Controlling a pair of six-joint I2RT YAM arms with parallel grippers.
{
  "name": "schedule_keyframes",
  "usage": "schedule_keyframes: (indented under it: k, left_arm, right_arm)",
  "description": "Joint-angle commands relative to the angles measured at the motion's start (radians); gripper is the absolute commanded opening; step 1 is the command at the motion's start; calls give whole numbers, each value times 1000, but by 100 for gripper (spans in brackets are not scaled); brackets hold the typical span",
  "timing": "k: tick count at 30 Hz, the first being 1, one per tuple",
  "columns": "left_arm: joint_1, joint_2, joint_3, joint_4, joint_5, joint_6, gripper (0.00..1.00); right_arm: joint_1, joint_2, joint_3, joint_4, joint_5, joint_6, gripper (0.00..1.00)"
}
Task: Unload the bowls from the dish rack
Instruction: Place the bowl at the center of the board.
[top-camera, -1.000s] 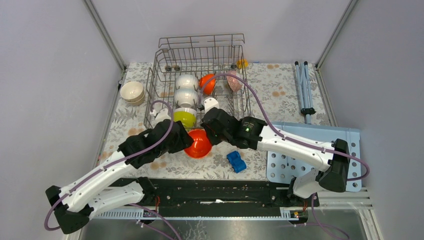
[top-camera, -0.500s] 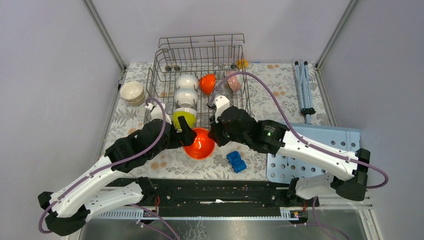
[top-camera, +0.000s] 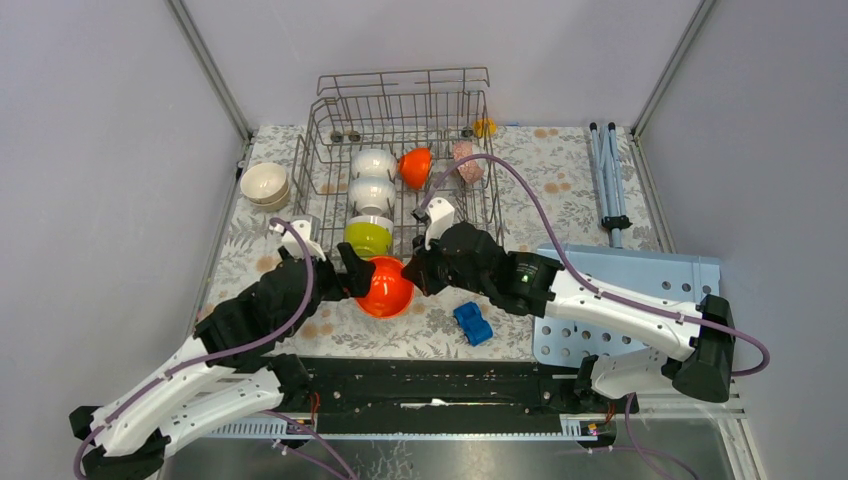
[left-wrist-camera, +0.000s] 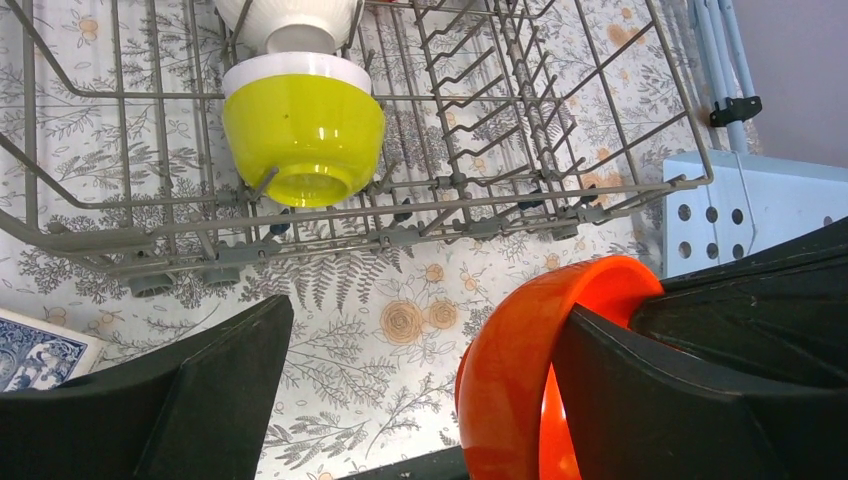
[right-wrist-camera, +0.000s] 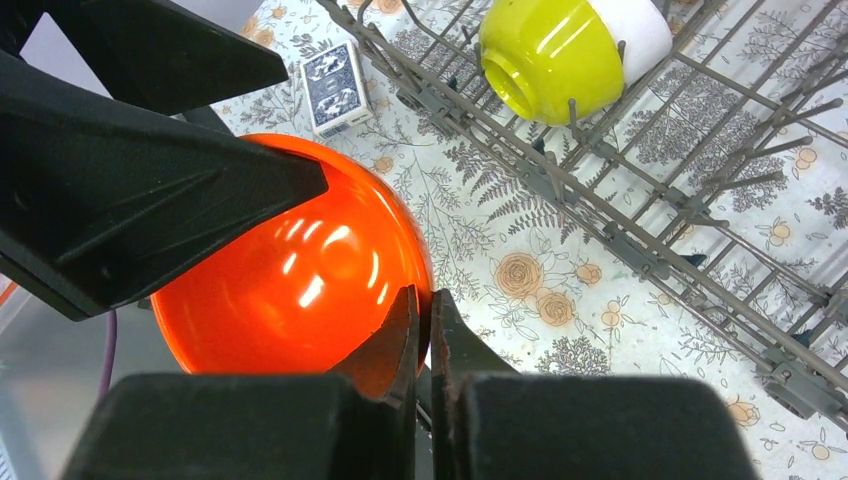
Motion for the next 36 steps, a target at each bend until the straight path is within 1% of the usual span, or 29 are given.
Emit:
schedule_keyframes:
  k: [1,8,15,21,24,27,34,36]
  left_arm:
    - [44,-15,-13,121,-241,39,97]
    - [45,15,-42,171,-11,45,99]
    - [46,72,-19,189,208,72,99]
    - [44,73,-6,212,334,93,99]
    - [45,68,9,219,365,95,99]
    - [45,45,33,226,371,98,99]
    - [45,-24,81,231,258,144,99]
    - [43,-33,88,231,225,180,99]
  right_arm:
    - [17,-39,-10,-166,-49,16,0]
    - [17,3,65,-145,38,76,0]
    - [15,55,152,-175,116,65,0]
    - [15,85,199,-213,162,46,0]
    - [7,102,226,-240,187,28,0]
    - [1,105,231,-252,181,19,0]
    - [2,81,197,-306,127,-8,0]
    - [11,68,167,-308,71,-30,0]
